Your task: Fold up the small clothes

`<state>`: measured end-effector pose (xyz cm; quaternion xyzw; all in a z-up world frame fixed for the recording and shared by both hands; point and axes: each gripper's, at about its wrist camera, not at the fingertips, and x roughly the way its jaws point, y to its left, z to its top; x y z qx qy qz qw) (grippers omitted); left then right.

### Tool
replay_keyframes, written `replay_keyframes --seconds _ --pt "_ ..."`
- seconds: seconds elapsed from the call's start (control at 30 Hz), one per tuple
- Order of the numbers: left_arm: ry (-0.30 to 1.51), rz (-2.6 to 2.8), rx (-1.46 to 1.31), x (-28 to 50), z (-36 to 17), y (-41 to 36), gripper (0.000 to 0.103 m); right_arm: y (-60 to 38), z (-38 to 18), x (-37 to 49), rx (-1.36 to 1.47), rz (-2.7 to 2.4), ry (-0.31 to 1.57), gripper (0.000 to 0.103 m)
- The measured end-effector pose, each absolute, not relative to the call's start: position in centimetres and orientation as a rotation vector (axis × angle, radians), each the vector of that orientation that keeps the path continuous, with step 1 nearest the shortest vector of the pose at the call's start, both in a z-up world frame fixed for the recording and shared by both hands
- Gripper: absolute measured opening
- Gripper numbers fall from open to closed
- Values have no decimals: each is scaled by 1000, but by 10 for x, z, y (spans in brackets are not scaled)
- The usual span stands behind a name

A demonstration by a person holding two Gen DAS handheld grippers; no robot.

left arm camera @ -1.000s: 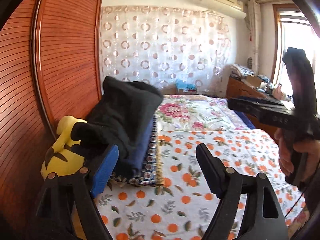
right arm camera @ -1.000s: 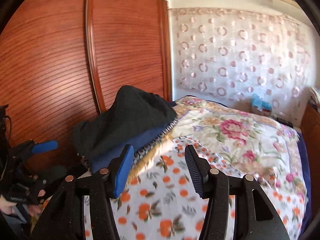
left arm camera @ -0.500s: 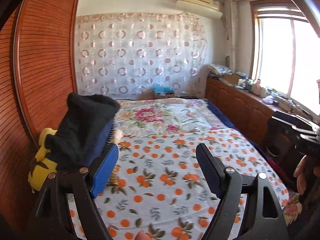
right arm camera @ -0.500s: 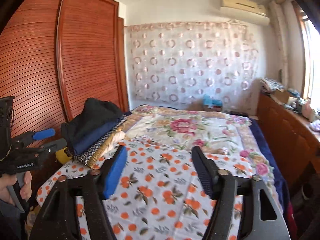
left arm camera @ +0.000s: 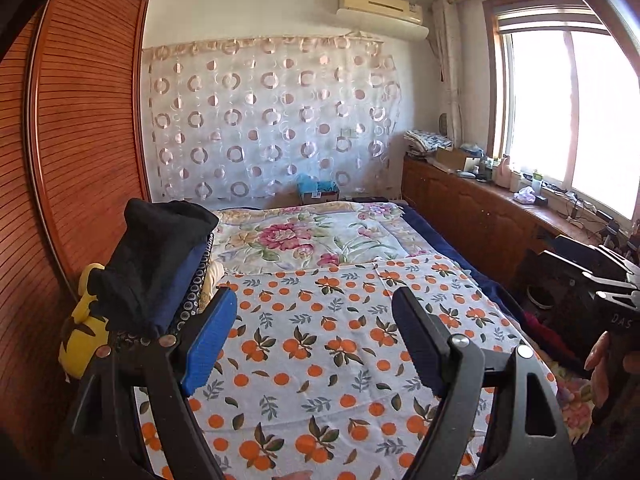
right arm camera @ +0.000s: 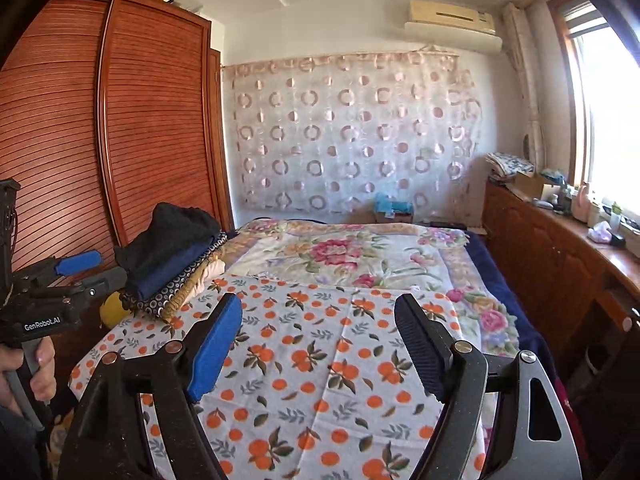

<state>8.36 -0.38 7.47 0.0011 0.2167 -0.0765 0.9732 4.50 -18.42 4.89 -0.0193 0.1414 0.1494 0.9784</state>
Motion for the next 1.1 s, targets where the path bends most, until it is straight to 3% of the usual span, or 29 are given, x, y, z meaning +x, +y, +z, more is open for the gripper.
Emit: replay_keyframes --seconds 1.1 --pt "399 -85 5 62 74 2 80 -190 31 37 -24 277 258 80"
